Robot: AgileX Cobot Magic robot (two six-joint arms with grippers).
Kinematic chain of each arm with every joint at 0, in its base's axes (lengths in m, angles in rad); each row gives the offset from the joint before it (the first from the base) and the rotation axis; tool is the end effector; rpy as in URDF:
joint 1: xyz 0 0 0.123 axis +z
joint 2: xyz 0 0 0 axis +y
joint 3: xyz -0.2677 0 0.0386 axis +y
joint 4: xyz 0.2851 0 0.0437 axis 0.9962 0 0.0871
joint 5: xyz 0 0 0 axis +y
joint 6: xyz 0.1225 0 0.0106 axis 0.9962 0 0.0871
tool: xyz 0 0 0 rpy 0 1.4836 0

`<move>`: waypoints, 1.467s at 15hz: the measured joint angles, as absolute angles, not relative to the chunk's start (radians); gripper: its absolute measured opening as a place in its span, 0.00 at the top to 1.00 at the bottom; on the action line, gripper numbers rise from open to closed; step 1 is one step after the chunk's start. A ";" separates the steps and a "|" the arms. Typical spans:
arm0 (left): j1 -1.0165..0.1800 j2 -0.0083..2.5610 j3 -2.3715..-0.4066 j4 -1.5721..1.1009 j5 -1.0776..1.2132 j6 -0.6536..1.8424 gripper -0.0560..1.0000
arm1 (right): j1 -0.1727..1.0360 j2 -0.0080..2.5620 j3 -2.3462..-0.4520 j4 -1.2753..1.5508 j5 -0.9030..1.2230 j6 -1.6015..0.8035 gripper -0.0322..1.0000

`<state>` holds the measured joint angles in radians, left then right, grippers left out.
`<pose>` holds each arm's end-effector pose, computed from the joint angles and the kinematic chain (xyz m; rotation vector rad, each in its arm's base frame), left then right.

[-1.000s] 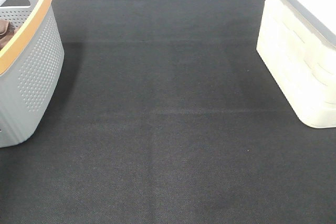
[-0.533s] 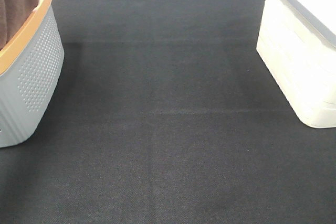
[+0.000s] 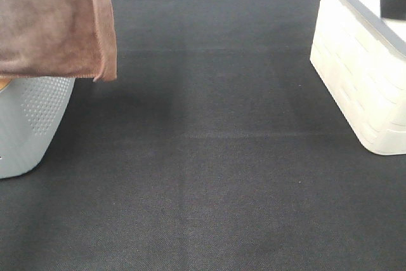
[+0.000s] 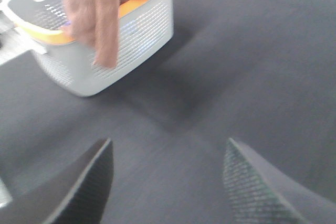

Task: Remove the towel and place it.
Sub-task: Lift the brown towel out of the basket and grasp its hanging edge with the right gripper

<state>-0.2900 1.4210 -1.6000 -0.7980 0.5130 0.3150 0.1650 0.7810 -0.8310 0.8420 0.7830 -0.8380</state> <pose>0.3569 -0.1517 0.4747 0.1726 1.7326 -0.8244 0.2002 0.0990 0.3514 -0.6691 1.8740 0.5558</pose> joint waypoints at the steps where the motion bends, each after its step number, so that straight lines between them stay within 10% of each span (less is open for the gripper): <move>1: -0.318 1.440 -1.600 -0.798 0.495 0.315 0.95 | 0.203 0.814 -0.853 0.833 0.746 -0.864 0.41; 10: -0.536 1.585 -1.686 -0.792 0.366 0.337 0.95 | 0.663 1.176 -0.873 0.564 0.153 -0.691 0.42; 22: -0.554 1.601 -1.745 -0.789 0.365 0.337 0.95 | 0.685 1.327 -0.873 0.586 0.021 -0.636 0.42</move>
